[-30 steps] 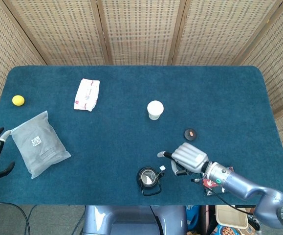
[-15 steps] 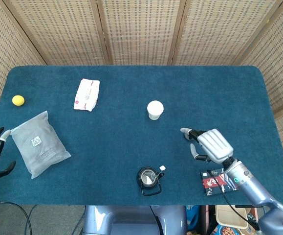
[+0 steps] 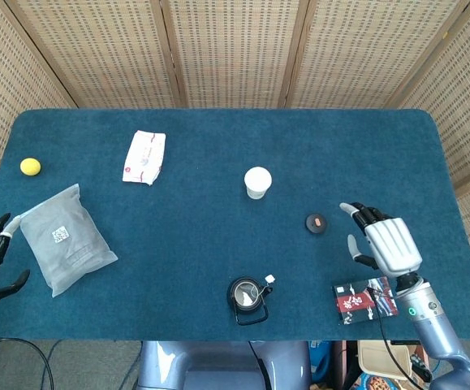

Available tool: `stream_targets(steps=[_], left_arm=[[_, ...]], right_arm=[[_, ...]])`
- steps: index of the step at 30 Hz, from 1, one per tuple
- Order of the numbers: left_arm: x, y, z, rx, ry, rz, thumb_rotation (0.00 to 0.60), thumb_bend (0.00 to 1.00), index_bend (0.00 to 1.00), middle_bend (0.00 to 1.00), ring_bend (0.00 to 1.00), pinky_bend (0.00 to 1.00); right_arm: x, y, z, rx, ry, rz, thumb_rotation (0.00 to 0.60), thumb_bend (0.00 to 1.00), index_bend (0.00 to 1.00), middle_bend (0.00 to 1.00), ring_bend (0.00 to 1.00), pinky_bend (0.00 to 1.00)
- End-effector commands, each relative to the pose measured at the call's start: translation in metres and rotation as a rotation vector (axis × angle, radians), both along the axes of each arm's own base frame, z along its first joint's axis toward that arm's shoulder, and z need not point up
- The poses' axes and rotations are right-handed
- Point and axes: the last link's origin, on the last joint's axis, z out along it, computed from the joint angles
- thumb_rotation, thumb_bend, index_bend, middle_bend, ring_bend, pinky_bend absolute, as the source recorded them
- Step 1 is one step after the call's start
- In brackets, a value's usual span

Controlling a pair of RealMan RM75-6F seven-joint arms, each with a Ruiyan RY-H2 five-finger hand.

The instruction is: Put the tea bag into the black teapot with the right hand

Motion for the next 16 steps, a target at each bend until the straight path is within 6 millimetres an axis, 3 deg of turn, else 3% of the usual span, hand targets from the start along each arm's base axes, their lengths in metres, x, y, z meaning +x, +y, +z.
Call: stream_targets(steps=[1,3,7,16], left_arm=[[0.001,-0.001,-0.001,-0.002,-0.002,-0.003,0.6,0.32,0.0,0.0,0.0,0.0],[0.002,-0.001,-0.001,-0.004,-0.003,-0.007,0.6,0.32,0.0,0.0,0.0,0.0],[0.005,-0.002,-0.003,-0.011,-0.007,-0.018,0.6,0.32,0.0,0.0,0.0,0.0],[0.008,-0.007,-0.004,-0.014,-0.019,-0.036,0.6,0.32,0.0,0.0,0.0,0.0]], right_arm=[[-0.009,0.005,0.001,-0.007,0.017,-0.035,0.403,0.7,0.2,0.21,0.19,0.46],[-0.014,0.007,0.002,-0.021,0.043,-0.049,0.431,0.68,0.2,0.2,0.13,0.39],[-0.02,0.013,0.002,-0.052,0.052,-0.069,0.468,0.68,0.2,0.19,0.11,0.36],[-0.035,0.029,0.004,-0.135,0.015,-0.093,0.486,0.68,0.2,0.16,0.08,0.29]])
